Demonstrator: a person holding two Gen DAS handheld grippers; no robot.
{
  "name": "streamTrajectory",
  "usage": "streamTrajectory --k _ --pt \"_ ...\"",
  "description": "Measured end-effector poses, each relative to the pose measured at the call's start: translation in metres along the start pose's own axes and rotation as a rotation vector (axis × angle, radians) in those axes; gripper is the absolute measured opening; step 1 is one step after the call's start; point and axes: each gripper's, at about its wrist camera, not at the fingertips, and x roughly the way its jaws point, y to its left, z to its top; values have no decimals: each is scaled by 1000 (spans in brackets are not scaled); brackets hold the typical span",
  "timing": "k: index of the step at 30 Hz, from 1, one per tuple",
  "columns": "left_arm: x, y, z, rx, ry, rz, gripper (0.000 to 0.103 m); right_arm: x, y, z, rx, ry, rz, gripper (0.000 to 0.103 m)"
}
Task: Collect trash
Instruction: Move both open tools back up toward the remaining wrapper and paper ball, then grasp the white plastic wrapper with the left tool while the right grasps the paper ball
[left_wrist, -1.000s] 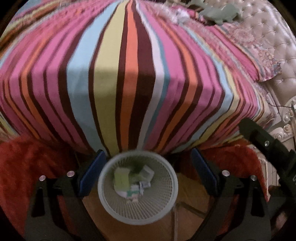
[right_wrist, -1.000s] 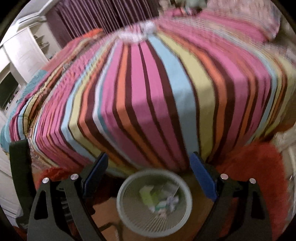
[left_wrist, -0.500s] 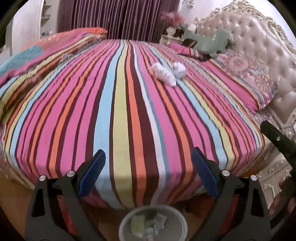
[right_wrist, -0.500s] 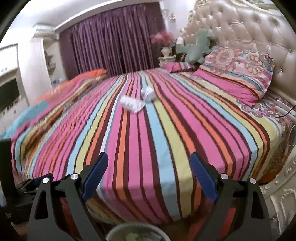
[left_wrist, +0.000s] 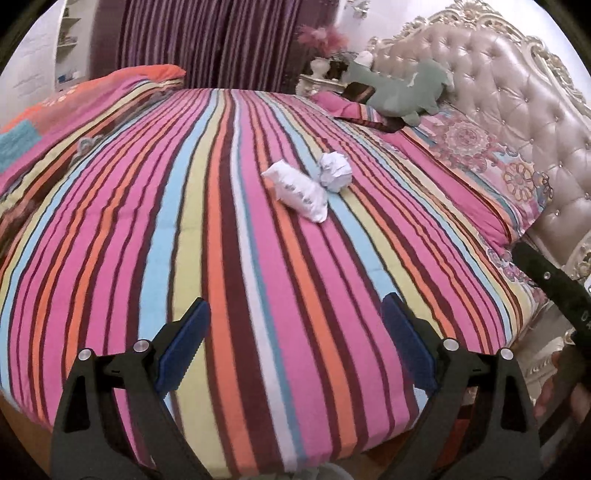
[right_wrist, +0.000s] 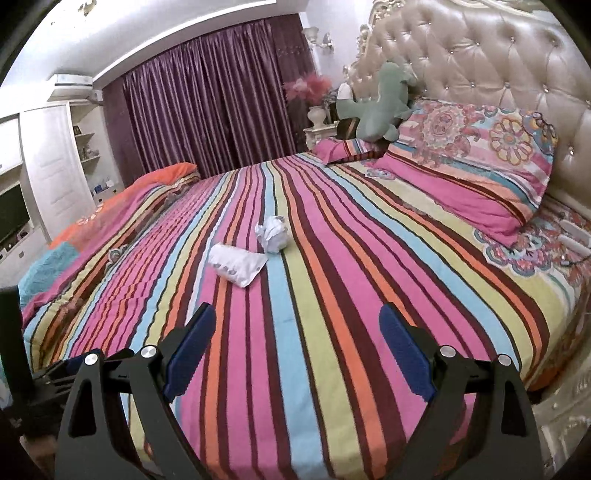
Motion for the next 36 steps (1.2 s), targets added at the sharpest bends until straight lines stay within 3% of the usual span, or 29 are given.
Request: streamTrajectory --k 5,16,23,36 --pt "23 -4 20 17 8 -1 91 20 -4 11 10 23 21 86" --pt "77 5 62 -72 31 -20 91 66 -11 42 -3 61 42 86" --pt "114 1 82 -44 49 -14 91 103 -11 60 2 125 63 86" --pt "189 12 119 -98 120 6 91 205 2 94 -19 244 134 86"
